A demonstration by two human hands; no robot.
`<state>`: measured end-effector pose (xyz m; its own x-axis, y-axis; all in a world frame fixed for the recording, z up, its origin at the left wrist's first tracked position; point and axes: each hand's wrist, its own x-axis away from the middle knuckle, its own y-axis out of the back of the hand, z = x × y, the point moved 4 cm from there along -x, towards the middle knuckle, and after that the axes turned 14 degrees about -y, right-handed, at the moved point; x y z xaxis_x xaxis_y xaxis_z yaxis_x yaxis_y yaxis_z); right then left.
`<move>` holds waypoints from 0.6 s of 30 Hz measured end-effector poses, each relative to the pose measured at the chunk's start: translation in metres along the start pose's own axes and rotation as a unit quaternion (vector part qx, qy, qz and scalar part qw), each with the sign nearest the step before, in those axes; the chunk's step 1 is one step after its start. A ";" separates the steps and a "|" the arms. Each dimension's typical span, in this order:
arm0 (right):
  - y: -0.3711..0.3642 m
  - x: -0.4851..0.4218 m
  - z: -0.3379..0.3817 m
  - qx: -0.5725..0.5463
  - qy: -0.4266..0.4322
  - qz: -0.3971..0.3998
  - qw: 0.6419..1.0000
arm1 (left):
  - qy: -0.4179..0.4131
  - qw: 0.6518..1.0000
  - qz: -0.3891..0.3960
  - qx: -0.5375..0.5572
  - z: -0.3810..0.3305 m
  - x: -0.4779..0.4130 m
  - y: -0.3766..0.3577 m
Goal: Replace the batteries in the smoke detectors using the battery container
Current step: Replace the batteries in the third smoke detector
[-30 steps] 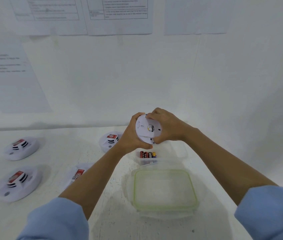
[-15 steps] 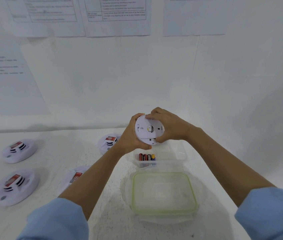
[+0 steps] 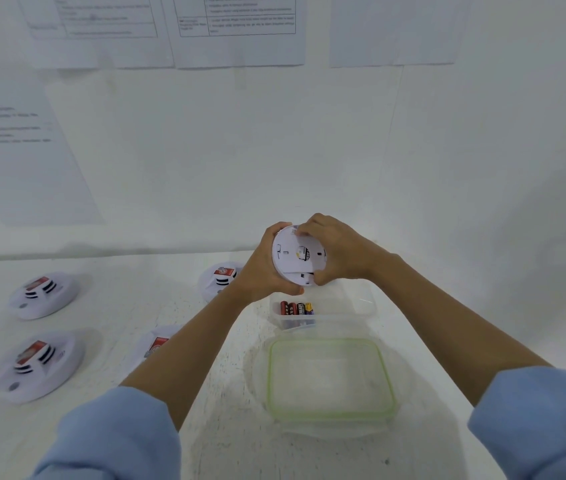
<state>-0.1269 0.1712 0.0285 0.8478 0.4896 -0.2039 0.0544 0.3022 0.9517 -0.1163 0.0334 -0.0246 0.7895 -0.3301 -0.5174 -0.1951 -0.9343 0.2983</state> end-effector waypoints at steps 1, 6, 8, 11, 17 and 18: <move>-0.001 0.001 0.001 0.006 0.007 0.002 1.000 | -0.004 1.000 0.006 -0.008 0.000 0.000 0.000; -0.002 0.004 0.001 -0.004 0.002 0.022 1.000 | -0.007 1.000 0.005 -0.008 0.003 0.001 0.001; 0.001 0.005 -0.003 -0.024 -0.014 0.021 0.999 | -0.010 1.000 -0.001 -0.011 0.002 0.001 0.000; 0.006 0.006 -0.007 -0.046 -0.032 0.015 0.998 | -0.017 1.000 -0.004 -0.020 0.000 0.001 0.000; 0.014 0.015 -0.009 -0.066 -0.071 0.019 0.995 | -0.018 1.000 -0.006 -0.003 -0.005 0.010 0.001; 0.015 0.019 -0.009 -0.075 -0.081 0.025 0.994 | -0.018 1.000 -0.008 -0.002 -0.007 0.013 0.002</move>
<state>-0.1152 0.1927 0.0372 0.9215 0.3736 -0.1060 -0.0593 0.4050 0.9124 -0.1029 0.0283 -0.0250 0.7708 -0.3204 -0.5506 -0.1808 -0.9388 0.2931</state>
